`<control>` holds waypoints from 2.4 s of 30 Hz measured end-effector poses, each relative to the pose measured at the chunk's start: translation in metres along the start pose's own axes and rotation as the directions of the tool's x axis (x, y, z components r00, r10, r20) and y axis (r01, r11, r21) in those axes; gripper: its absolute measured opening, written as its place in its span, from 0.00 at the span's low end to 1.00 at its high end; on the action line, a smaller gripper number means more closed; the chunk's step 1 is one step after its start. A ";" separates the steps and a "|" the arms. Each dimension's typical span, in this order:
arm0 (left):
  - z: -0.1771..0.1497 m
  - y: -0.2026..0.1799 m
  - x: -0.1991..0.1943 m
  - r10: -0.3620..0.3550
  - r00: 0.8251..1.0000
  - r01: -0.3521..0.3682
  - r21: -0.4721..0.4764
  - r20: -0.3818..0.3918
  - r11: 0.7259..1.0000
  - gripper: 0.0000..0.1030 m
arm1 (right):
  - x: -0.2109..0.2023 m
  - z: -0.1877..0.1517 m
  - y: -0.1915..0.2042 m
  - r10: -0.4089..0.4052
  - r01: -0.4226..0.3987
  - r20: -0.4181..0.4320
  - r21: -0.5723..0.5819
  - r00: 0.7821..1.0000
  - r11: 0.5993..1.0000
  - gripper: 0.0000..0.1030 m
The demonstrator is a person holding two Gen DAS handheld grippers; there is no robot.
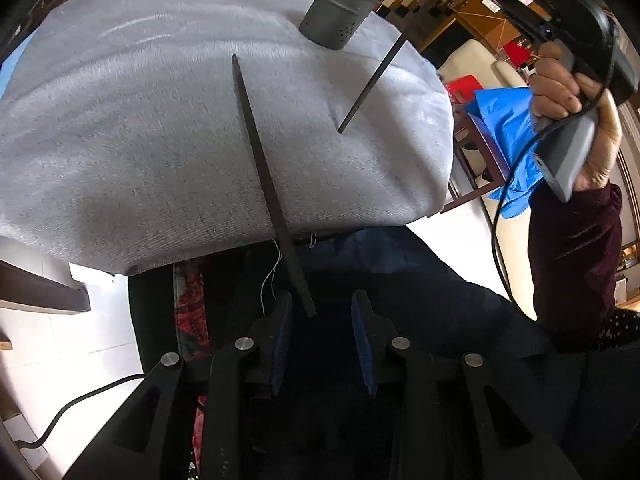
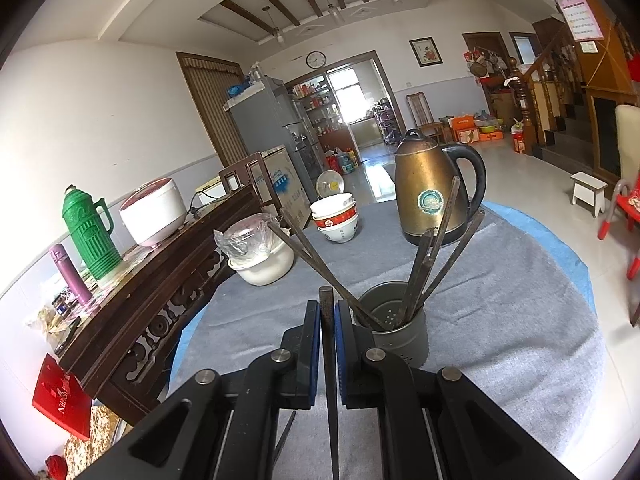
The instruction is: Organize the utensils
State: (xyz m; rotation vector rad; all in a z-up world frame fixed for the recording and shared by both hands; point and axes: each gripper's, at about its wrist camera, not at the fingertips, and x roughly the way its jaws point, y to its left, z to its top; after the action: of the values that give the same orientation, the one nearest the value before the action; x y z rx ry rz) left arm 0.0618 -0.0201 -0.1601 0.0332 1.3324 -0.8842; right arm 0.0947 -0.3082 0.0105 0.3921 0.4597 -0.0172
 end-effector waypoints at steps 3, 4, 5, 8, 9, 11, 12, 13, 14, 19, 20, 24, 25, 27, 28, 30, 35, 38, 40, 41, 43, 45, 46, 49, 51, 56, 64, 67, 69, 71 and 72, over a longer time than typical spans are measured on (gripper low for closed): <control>0.005 0.002 0.007 0.008 1.000 -0.008 -0.019 -0.013 1.000 0.29 | 0.000 0.001 0.000 0.001 -0.001 0.000 0.000 1.000 1.000 0.08; 0.006 0.002 0.010 0.014 1.000 -0.015 -0.023 -0.020 1.000 0.23 | 0.000 0.001 0.000 0.003 -0.003 -0.001 0.002 1.000 1.000 0.08; 0.007 0.003 0.012 0.019 0.999 -0.020 -0.027 -0.028 0.999 0.15 | 0.000 0.001 0.000 0.003 -0.003 -0.001 0.002 1.000 1.000 0.08; 0.008 0.007 0.016 0.023 0.999 -0.025 -0.053 -0.034 0.998 0.11 | 0.000 0.001 0.000 0.005 -0.005 0.000 0.004 1.000 1.000 0.08; 0.008 0.007 0.015 0.028 0.999 -0.030 -0.056 -0.028 0.998 0.10 | -0.001 0.001 0.000 0.006 -0.006 0.001 0.005 1.000 1.000 0.08; 0.009 0.006 0.011 0.035 0.999 -0.035 -0.054 -0.010 0.998 0.09 | -0.001 0.001 0.000 0.007 -0.007 0.003 0.001 1.000 1.000 0.08; 0.010 0.005 0.008 0.031 1.000 -0.030 -0.051 0.004 0.998 0.09 | -0.001 0.001 0.000 0.009 -0.009 0.004 0.001 1.000 1.000 0.08; 0.012 0.004 0.003 0.023 0.999 -0.022 -0.047 0.023 0.999 0.09 | -0.001 0.001 -0.001 0.011 -0.011 0.004 0.001 1.000 1.000 0.08; 0.015 0.003 -0.002 0.016 0.999 -0.014 -0.044 0.042 0.999 0.09 | -0.001 0.001 -0.001 0.011 -0.011 0.004 0.001 1.000 1.000 0.08; 0.040 0.006 -0.030 0.025 0.987 -0.018 -0.050 0.156 0.999 0.07 | -0.001 0.001 -0.003 0.012 -0.012 0.008 0.004 1.000 1.000 0.08; 0.048 0.009 -0.033 0.043 0.984 -0.035 -0.051 0.173 0.998 0.08 | -0.002 0.002 -0.003 0.012 -0.012 0.008 0.005 1.000 1.000 0.08; 0.078 0.036 -0.044 0.163 0.960 -0.140 -0.117 0.225 0.983 0.17 | -0.002 0.002 -0.003 0.011 -0.011 0.007 0.006 1.000 1.000 0.08; 0.083 0.044 -0.048 0.197 0.950 -0.167 -0.139 0.242 0.976 0.22 | -0.002 0.002 -0.003 0.012 -0.012 0.007 0.008 1.000 1.000 0.08; 0.095 0.069 -0.059 0.259 0.924 -0.200 -0.221 0.282 0.954 0.27 | -0.002 0.001 -0.003 0.011 -0.011 0.008 0.009 1.000 1.000 0.08; 0.100 0.078 -0.061 0.285 0.914 -0.209 -0.265 0.288 0.941 0.29 | -0.002 0.002 -0.003 0.014 -0.014 0.009 0.009 1.000 1.000 0.08; 0.109 0.099 -0.065 0.343 0.887 -0.221 -0.370 0.308 0.902 0.28 | -0.002 0.001 -0.002 0.017 -0.017 0.009 0.002 1.000 1.000 0.08; 0.107 0.133 -0.076 0.379 0.861 -0.146 -0.548 0.340 0.823 0.28 | -0.002 0.000 0.002 0.026 -0.026 0.013 -0.011 1.000 1.000 0.08; 0.106 0.131 -0.069 0.390 0.876 -0.172 -0.571 0.284 0.803 0.28 | -0.001 0.000 0.002 0.032 -0.032 0.016 -0.011 0.999 0.999 0.08; 0.105 0.129 -0.062 0.370 0.896 -0.156 -0.605 0.246 0.781 0.28 | 0.000 0.000 0.001 0.037 -0.037 0.016 -0.007 0.999 0.999 0.08; 0.106 0.130 -0.057 0.353 0.910 -0.144 -0.633 0.219 0.761 0.28 | 0.000 0.000 0.000 0.039 -0.039 0.018 -0.003 0.999 0.999 0.08; 0.106 0.133 -0.047 0.303 0.934 -0.096 -0.686 0.189 0.721 0.28 | 0.001 -0.001 -0.003 0.042 -0.042 0.020 0.005 0.999 0.999 0.08; 0.108 0.139 -0.035 0.257 0.953 -0.055 -0.743 0.160 0.667 0.28 | -0.001 -0.001 -0.005 0.046 -0.046 0.022 0.011 0.999 0.999 0.08; 0.109 0.141 -0.031 0.243 0.957 -0.040 -0.759 0.158 0.650 0.28 | -0.001 -0.001 -0.006 0.047 -0.048 0.023 0.014 0.999 0.999 0.08; 0.115 0.148 -0.023 0.236 0.961 -0.021 -0.807 0.147 0.590 0.28 | -0.002 -0.001 -0.013 0.057 -0.058 0.022 0.036 0.998 0.998 0.08; 0.115 0.154 -0.020 0.213 0.966 0.008 -0.838 0.148 0.546 0.28 | -0.002 -0.001 -0.016 0.060 -0.060 0.022 0.042 0.998 0.997 0.08; 0.122 0.160 -0.010 0.215 0.969 0.001 -0.876 0.119 0.483 0.26 | 0.000 -0.001 -0.026 0.069 -0.070 0.021 0.066 0.997 0.995 0.08; 0.145 0.174 -0.003 0.229 0.967 -0.013 -0.872 0.114 0.489 0.10 | 0.002 0.000 -0.035 0.072 -0.073 0.016 0.096 0.997 0.993 0.08; 0.151 0.173 -0.005 0.247 0.963 -0.041 -0.852 0.106 0.522 0.10 | 0.003 0.000 -0.035 0.071 -0.072 0.015 0.091 0.997 0.993 0.08; 0.154 0.169 -0.006 0.259 0.960 -0.054 -0.832 0.110 0.552 0.06 | 0.002 0.000 -0.033 0.071 -0.072 0.014 0.087 0.997 0.994 0.08; 0.157 0.162 -0.012 0.247 0.958 -0.032 -0.804 0.145 0.594 0.01 | 0.002 0.001 -0.030 0.070 -0.071 0.012 0.080 0.997 0.994 0.08; 0.159 0.156 -0.018 0.259 0.952 -0.034 -0.786 0.161 0.617 0.01 | 0.002 0.001 -0.029 0.069 -0.070 0.012 0.076 0.998 0.995 0.08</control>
State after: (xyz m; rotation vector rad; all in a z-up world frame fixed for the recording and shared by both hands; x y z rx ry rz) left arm 0.2817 0.0172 -0.1703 -0.6344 1.3393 -0.0887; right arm 0.0943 -0.3350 0.0001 0.4830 0.4369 0.0310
